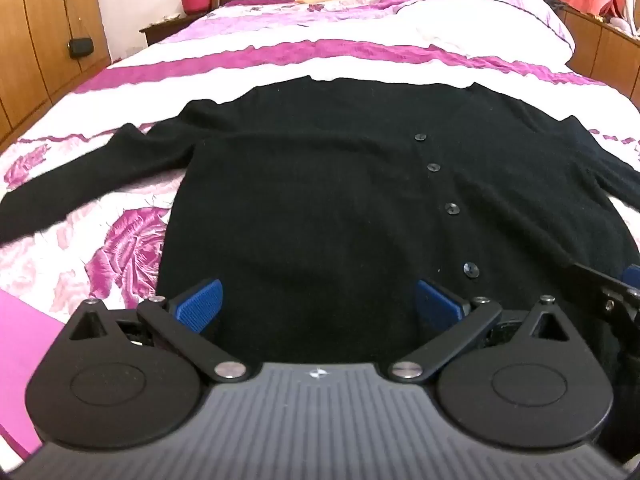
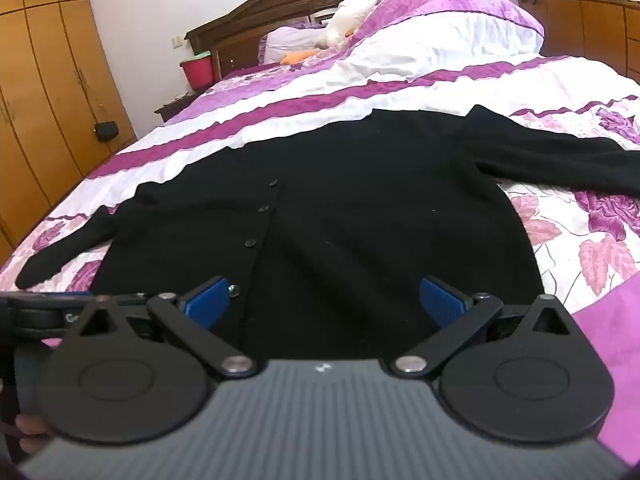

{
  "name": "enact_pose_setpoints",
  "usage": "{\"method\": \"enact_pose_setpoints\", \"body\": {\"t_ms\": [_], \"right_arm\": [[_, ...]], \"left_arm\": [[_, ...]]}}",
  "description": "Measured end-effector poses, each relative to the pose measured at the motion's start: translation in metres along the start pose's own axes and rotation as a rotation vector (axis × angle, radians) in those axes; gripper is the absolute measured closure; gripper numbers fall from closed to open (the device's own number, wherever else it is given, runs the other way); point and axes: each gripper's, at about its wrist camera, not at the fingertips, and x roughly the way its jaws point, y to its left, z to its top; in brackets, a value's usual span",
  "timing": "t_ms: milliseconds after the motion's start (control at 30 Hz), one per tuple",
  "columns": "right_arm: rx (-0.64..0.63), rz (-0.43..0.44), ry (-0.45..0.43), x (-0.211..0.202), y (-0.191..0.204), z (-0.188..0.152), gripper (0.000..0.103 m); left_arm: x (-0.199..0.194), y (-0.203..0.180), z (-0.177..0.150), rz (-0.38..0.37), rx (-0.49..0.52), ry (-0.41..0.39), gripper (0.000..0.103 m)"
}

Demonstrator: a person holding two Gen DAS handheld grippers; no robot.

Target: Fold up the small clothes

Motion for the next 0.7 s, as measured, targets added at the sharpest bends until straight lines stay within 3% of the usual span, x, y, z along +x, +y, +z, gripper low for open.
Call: {"method": "enact_pose_setpoints", "body": {"t_ms": [200, 367, 700], "right_arm": [[-0.012, 0.012, 0.005, -0.003, 0.000, -0.001, 0.000], [-0.014, 0.023, -0.001, -0.011, -0.003, -0.002, 0.000], [-0.024, 0.037, -0.013, -0.015, 0.003, 0.000, 0.000]], "left_arm": [[0.002, 0.011, 0.007, -0.031, -0.016, 0.016, 0.000], [-0.007, -0.002, -0.003, 0.018, 0.016, -0.021, 0.000], [-0.013, 0.000, -0.002, 0.010, -0.001, -0.025, 0.000]]}}
